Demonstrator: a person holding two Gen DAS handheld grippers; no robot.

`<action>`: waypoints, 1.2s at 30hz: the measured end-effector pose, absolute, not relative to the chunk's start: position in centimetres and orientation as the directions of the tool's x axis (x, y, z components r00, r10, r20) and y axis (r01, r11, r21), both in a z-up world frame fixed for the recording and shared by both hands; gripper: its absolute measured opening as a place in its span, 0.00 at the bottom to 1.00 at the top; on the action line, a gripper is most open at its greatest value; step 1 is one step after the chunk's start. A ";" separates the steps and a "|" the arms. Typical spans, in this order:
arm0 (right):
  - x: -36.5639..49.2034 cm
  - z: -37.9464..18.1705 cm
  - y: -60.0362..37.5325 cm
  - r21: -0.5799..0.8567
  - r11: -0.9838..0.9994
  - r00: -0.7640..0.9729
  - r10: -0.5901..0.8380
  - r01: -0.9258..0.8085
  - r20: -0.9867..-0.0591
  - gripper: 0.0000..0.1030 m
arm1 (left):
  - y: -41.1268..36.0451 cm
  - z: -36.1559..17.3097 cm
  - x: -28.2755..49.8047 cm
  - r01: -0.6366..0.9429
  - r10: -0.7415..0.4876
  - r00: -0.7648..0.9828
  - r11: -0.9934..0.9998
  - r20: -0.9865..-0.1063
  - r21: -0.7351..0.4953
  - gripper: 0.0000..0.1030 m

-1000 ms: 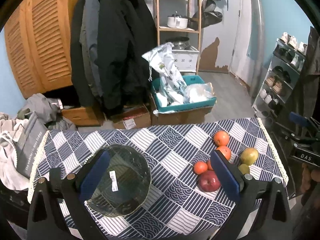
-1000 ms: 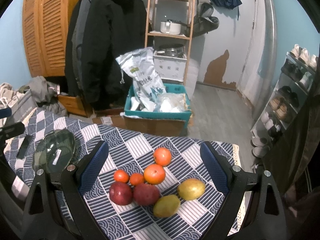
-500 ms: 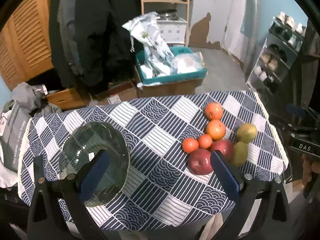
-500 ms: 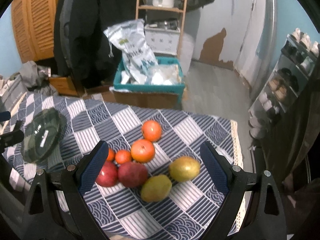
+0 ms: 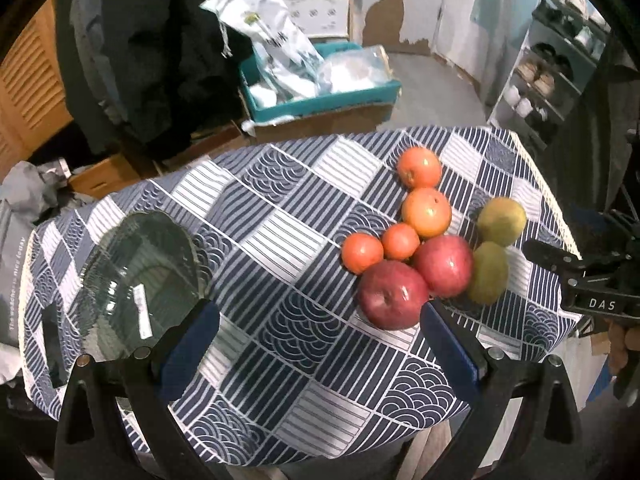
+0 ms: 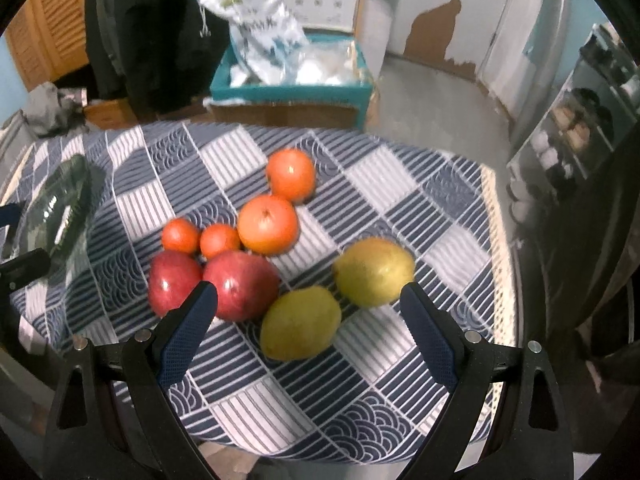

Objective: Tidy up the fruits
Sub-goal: 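Move both tools down toward the fruit cluster, then grasp the large red apple with the left tool while the right tool grasps the yellow mango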

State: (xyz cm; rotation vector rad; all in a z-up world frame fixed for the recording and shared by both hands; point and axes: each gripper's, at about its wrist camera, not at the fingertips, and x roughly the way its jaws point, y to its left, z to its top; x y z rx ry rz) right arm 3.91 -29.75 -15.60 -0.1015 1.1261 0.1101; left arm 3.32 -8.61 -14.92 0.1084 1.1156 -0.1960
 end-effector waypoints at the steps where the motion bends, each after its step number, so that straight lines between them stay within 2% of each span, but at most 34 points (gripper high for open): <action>1: 3.9 -16.2 -29.8 -0.019 0.990 0.411 0.041 -0.139 -0.911 0.88 | -8.9 -15.4 3.4 0.212 -0.103 0.415 0.977 -0.904 -0.014 0.98; 11: 4.7 -22.1 -30.8 0.021 0.991 0.288 0.059 -0.132 -0.956 0.88 | -10.8 -19.1 4.4 0.229 -0.108 0.353 0.973 -0.929 -0.026 0.98; 28: 6.6 -27.5 -30.2 0.044 0.985 0.186 0.076 -0.166 -0.980 0.88 | -13.7 -23.3 6.3 0.293 -0.141 0.292 0.955 -0.946 -0.052 0.98; 32: 6.8 -27.8 -30.1 0.092 0.980 0.179 0.124 -0.175 -0.976 0.74 | -14.2 -24.3 6.6 0.308 -0.147 0.270 0.950 -0.952 -0.059 0.98; 36: 6.6 -27.5 -29.9 0.068 0.982 0.198 0.103 -0.177 -0.975 0.74 | -14.4 -25.1 7.2 0.307 -0.176 0.242 0.947 -0.954 -0.097 0.98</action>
